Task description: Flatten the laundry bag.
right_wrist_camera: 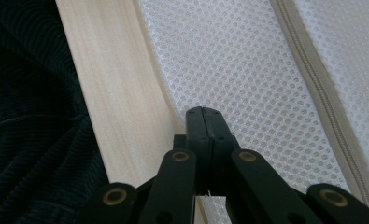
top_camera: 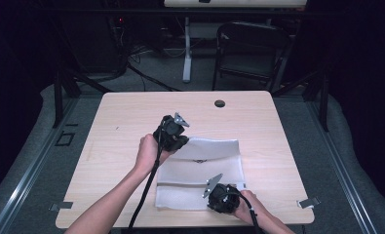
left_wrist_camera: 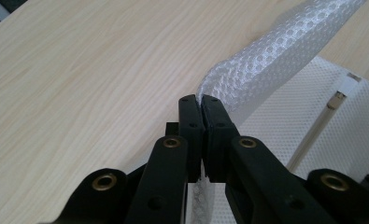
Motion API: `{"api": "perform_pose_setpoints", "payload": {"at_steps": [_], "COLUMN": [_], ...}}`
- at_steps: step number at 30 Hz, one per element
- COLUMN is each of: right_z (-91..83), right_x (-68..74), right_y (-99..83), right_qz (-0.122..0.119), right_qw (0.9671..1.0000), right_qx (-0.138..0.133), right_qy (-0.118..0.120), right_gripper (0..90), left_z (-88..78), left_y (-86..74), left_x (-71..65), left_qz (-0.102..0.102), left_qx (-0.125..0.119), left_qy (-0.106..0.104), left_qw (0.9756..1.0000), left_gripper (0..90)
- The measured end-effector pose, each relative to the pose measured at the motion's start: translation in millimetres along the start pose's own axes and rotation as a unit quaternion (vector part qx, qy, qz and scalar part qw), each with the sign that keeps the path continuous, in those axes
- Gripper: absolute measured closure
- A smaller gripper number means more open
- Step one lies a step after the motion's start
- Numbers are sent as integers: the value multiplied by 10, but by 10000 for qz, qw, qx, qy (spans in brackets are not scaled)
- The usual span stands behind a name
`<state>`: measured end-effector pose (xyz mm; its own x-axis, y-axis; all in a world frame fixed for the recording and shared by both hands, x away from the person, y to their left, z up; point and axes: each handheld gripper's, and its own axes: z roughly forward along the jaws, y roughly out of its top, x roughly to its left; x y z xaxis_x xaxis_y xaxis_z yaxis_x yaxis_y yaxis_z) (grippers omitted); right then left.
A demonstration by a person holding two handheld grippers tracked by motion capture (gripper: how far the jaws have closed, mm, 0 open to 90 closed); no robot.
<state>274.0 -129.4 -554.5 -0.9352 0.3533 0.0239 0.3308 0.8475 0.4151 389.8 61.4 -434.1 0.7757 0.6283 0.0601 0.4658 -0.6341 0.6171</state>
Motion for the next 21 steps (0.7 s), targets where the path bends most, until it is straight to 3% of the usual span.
{"api": "perform_pose_setpoints", "payload": {"at_steps": [16, 18, 21], "right_z": [3, 9, 13], "right_x": [36, 55, 67], "right_y": [12, 10, 13], "right_qz": [-115, -36, -38], "right_qw": [9998, 9998, 9997], "right_qx": [38, -22, -24], "right_qy": [164, 217, 250], "right_gripper": [900, 900, 900], "left_z": [64, 79, 101], "left_y": [153, 160, 177], "left_x": [170, 188, 216], "left_qz": [-117, -135, -61], "left_qx": [-112, -134, -141], "left_qy": [309, 347, 477], "left_qw": [9994, 9992, 9987], "left_gripper": [880, 880, 880]}}
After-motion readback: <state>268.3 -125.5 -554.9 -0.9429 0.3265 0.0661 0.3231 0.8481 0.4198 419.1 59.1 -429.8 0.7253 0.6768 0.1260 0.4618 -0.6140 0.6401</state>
